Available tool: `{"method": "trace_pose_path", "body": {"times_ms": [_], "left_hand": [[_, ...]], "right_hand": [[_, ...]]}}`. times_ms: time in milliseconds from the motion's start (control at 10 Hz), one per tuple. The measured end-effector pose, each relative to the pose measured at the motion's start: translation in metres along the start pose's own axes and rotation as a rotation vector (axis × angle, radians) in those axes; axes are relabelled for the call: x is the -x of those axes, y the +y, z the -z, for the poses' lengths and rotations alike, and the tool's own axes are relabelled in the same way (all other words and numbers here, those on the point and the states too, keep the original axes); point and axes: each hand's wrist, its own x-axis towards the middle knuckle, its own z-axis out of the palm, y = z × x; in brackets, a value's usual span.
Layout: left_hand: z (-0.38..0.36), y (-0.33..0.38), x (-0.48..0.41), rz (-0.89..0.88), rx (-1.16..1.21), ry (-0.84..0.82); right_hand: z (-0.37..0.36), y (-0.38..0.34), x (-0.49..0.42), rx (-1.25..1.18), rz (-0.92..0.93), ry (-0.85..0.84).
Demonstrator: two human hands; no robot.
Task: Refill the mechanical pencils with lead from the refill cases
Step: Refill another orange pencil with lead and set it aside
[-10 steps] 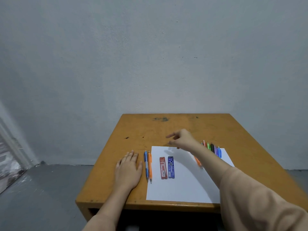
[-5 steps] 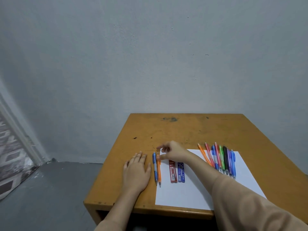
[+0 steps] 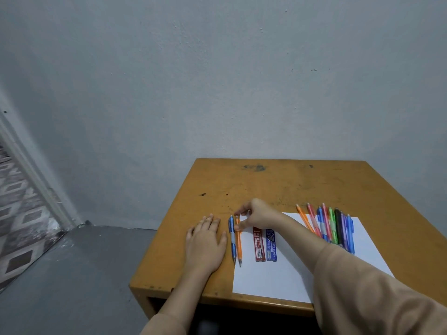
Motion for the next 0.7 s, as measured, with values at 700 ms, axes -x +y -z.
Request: {"method": "trace_pose_path", "body": {"times_ms": [700], "left_hand": [[0.002,0.001,0.001,0.005,0.027,0.001]], "right_hand": [[0.011,-0.014,0.018,-0.671,-0.107,0.072]]}}
